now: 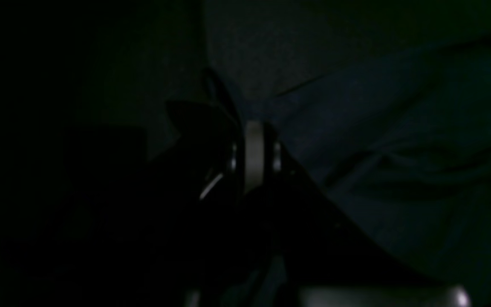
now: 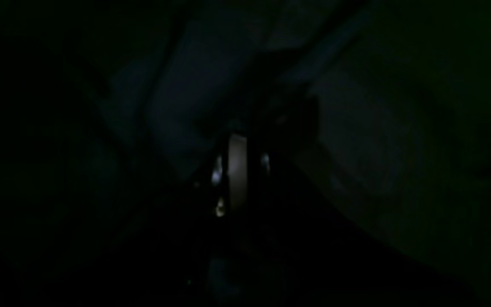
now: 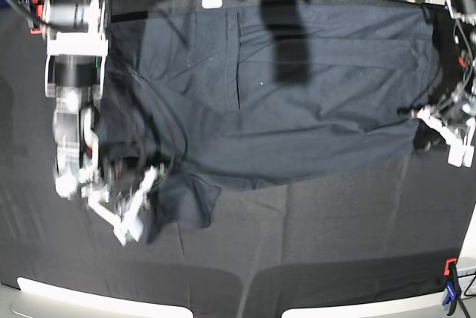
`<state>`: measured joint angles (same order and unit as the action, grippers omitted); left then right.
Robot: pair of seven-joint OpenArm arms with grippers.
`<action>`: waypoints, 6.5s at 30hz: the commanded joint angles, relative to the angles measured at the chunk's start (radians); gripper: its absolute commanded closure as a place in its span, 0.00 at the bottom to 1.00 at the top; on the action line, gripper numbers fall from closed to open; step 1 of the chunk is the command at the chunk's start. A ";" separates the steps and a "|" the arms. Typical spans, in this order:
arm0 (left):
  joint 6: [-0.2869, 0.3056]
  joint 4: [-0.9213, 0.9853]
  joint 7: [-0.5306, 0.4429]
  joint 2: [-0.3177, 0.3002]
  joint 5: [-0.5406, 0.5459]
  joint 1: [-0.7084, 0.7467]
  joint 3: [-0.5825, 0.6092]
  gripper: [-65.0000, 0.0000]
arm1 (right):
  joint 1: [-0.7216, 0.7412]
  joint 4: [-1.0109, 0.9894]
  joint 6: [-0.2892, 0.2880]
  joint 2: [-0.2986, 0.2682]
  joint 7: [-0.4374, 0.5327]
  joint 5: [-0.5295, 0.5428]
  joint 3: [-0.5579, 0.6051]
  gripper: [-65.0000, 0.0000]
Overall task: Layout the t-shirt on the table in an organized manner, then fold the t-shirt properly
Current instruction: 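Fold the held hem over toward the collar edge with both grippers, then release the folded hem and lift the right gripper, then press and tuck the folded hem end with the right gripper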
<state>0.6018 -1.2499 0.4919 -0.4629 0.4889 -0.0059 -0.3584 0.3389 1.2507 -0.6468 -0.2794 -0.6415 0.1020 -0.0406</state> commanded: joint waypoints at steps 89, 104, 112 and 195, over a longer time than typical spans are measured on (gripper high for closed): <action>-0.007 -0.412 0.167 0.059 0.040 0.202 -0.088 0.52 | -0.187 0.190 0.064 -0.113 -0.327 0.354 -0.345 0.57; -0.007 -0.412 0.143 0.092 0.036 0.200 -0.088 0.52 | -0.095 -0.002 0.048 -0.172 -0.459 0.486 -0.343 0.60; -0.007 -0.412 0.143 0.092 0.036 0.200 -0.088 0.52 | -0.090 -0.002 0.048 -0.172 -0.477 0.531 -0.343 0.93; -0.008 -0.412 0.136 0.092 -0.019 0.203 -0.088 0.52 | -0.753 0.896 -0.051 -0.177 -0.382 0.789 -0.241 0.74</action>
<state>0.5949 -1.6436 0.6544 -0.3573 0.4557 0.2047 -0.4397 -0.4206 2.1292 -0.6888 -0.4458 -1.0550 0.8730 -0.2764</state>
